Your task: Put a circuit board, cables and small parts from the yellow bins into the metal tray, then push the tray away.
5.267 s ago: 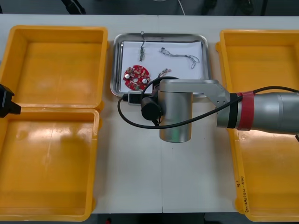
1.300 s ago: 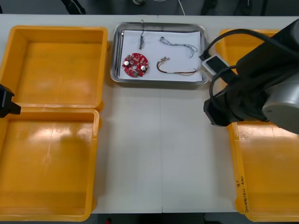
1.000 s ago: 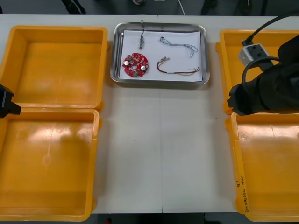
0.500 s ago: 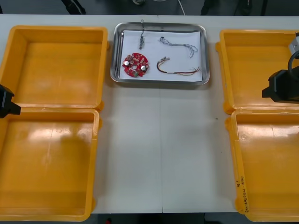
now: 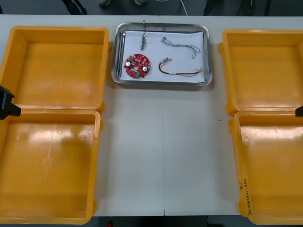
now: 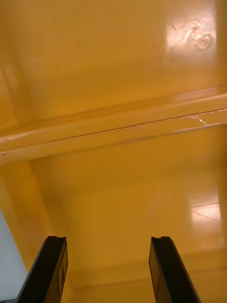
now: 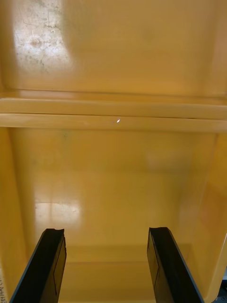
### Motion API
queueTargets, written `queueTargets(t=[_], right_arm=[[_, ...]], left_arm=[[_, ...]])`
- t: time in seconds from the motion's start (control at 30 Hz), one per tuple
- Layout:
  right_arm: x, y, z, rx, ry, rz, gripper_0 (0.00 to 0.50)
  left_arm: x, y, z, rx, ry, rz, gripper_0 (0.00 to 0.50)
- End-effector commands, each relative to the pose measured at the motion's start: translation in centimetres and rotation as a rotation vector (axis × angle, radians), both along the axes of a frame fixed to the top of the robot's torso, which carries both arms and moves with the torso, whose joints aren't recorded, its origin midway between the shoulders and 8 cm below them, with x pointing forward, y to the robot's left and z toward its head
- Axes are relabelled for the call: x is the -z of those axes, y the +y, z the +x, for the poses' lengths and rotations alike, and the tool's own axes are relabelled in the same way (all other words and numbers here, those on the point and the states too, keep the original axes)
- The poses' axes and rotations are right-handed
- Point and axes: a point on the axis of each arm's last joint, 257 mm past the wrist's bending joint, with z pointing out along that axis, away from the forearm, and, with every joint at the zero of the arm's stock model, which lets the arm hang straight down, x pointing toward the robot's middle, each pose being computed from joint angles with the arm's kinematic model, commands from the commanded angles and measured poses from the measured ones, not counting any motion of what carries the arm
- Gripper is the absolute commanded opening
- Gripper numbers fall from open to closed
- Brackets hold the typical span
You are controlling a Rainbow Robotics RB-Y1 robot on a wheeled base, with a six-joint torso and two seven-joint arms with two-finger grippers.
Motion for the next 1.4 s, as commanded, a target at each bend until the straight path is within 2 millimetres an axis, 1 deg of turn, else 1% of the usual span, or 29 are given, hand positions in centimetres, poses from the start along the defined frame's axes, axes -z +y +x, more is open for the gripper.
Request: queueTargets(t=[0.03, 0.3, 0.4, 0.53, 0.63, 0.8, 0.97, 1.2, 1.4], right_arm=[[-0.9, -2.4, -0.1, -0.021, -0.023, -0.077, 0.5], [-0.4, -2.7, 0.3, -0.018, -0.043, -0.06, 0.5], [-0.6, -2.5, 0.3, -0.021, -0.049, -0.053, 0.5], [-0.5, -2.9, 0.4, -0.013, -0.042, -0.037, 0.5], [0.0, -2.7, 0.0, -0.027, -0.022, -0.019, 0.5], [1.4, -2.7, -1.1, -0.036, 0.021, -0.013, 0.5], [2.2, -3.3, -1.8, -0.032, 0.042, -0.028, 0.5], [2.2, -4.3, -1.9, -0.034, 0.043, -0.066, 0.5], [2.3, -4.3, -1.9, -0.04, 0.045, -0.068, 0.5]], left_arm=[[-1.3, 1.8, -0.2, 0.071, -0.024, 0.1, 0.5], [-1.3, 1.8, -0.2, 0.071, -0.024, 0.1, 0.5], [-1.3, 1.8, -0.2, 0.071, -0.024, 0.1, 0.5], [-1.3, 1.8, -0.2, 0.071, -0.024, 0.1, 0.5], [-1.3, 1.8, -0.2, 0.071, -0.024, 0.1, 0.5], [-1.3, 1.8, -0.2, 0.071, -0.024, 0.1, 0.5], [-1.3, 1.8, -0.2, 0.071, -0.024, 0.1, 0.5], [-1.3, 1.8, -0.2, 0.071, -0.024, 0.1, 0.5], [-1.3, 1.8, -0.2, 0.071, -0.024, 0.1, 0.5]])
